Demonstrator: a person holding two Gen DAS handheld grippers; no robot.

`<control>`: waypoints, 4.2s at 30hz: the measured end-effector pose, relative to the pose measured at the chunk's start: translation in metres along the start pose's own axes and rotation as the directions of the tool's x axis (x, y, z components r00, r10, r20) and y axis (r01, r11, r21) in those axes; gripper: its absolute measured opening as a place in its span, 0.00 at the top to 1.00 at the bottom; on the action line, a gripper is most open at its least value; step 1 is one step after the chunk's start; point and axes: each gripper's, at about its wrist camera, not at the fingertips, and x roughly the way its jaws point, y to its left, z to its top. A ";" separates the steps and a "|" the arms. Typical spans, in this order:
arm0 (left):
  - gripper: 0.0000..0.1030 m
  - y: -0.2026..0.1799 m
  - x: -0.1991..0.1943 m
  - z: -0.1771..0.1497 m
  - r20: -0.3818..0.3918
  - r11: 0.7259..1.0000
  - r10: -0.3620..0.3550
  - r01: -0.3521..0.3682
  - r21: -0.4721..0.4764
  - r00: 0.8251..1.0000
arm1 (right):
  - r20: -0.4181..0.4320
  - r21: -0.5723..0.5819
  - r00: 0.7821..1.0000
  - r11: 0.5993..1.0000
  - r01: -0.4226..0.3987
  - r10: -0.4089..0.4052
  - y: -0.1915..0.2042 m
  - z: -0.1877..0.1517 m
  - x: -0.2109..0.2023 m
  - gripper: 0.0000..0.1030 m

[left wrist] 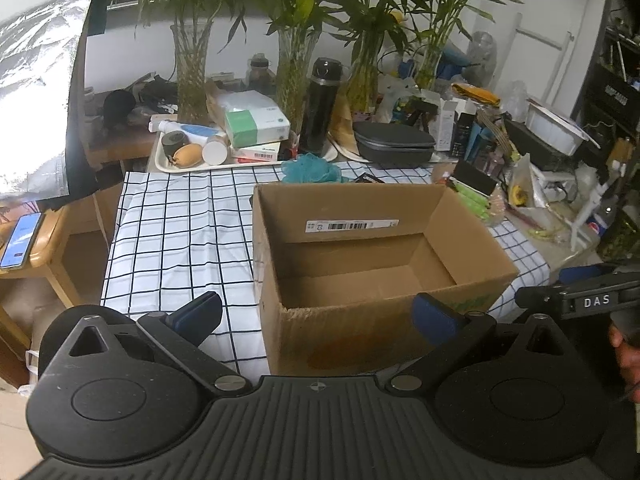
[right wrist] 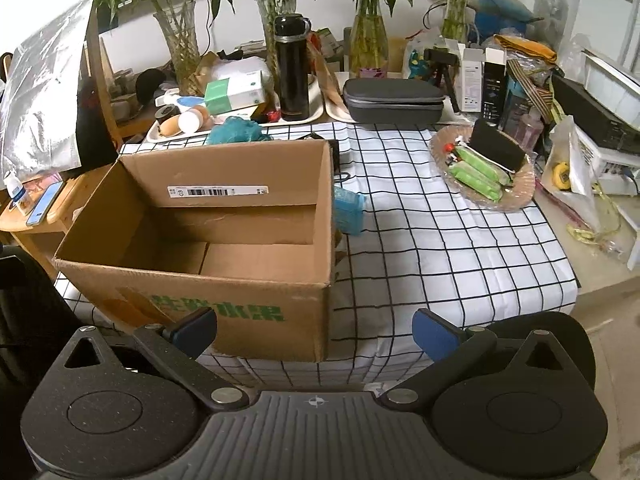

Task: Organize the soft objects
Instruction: 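Move both grippers toward the cardboard box and the items beside it, then grasp the black tape-wrapped cylinder with the left gripper while the right gripper approaches the black tissue packet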

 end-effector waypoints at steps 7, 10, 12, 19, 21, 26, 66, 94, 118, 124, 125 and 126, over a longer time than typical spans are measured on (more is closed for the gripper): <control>0.00 -0.001 0.001 0.001 0.007 1.000 0.002 -0.002 0.022 1.000 | 0.007 0.000 1.000 1.000 -0.008 0.008 -0.002 0.000 -0.003 0.00; 0.00 0.000 -0.001 0.002 0.015 1.000 -0.004 0.004 0.018 1.000 | 0.018 -0.009 1.000 1.000 -0.015 0.015 0.000 0.001 -0.006 0.00; 0.00 0.001 -0.001 0.003 0.016 1.000 0.000 0.000 0.013 1.000 | 0.022 -0.015 1.000 1.000 -0.017 0.018 0.001 0.001 -0.009 0.00; 0.00 0.004 0.003 0.010 -0.003 0.999 0.039 -0.039 0.012 0.999 | 0.028 -0.029 0.999 0.999 -0.023 0.024 0.000 0.006 -0.015 0.00; 0.00 0.006 0.007 0.012 -0.017 0.999 0.050 -0.050 0.013 0.999 | 0.025 -0.027 0.999 0.999 -0.024 0.025 0.000 0.006 -0.014 0.00; 0.00 0.011 0.017 0.020 -0.041 0.999 0.039 -0.039 0.009 0.998 | 0.008 -0.026 0.999 0.999 -0.031 0.031 -0.002 0.015 -0.009 0.00; 0.00 0.059 0.100 0.103 -0.020 1.000 -0.020 0.020 -0.021 1.000 | 0.056 -0.090 0.993 0.991 -0.099 0.104 -0.047 0.129 0.088 0.00; 0.19 0.131 0.252 0.112 -0.149 0.964 -0.193 0.160 -0.213 0.970 | 0.129 -0.013 0.986 0.994 -0.105 0.105 -0.096 0.153 0.179 0.00; 0.63 0.126 0.348 0.098 -0.310 0.941 -0.274 0.188 -0.280 0.910 | 0.085 0.109 0.991 0.988 -0.112 0.103 -0.117 0.164 0.213 0.00; 0.64 0.124 0.338 0.107 -0.321 0.982 -0.133 0.080 -0.173 0.938 | 0.064 0.041 0.994 0.995 -0.091 0.089 -0.108 0.167 0.222 0.00; 0.64 0.126 0.335 0.109 -0.318 0.987 -0.097 0.050 -0.151 0.943 | 0.061 0.031 0.995 0.996 -0.086 0.084 -0.107 0.167 0.223 0.00; 0.64 0.129 0.333 0.111 -0.317 0.989 -0.077 0.032 -0.142 0.945 | 0.057 0.023 0.995 0.996 -0.082 0.080 -0.107 0.167 0.224 0.00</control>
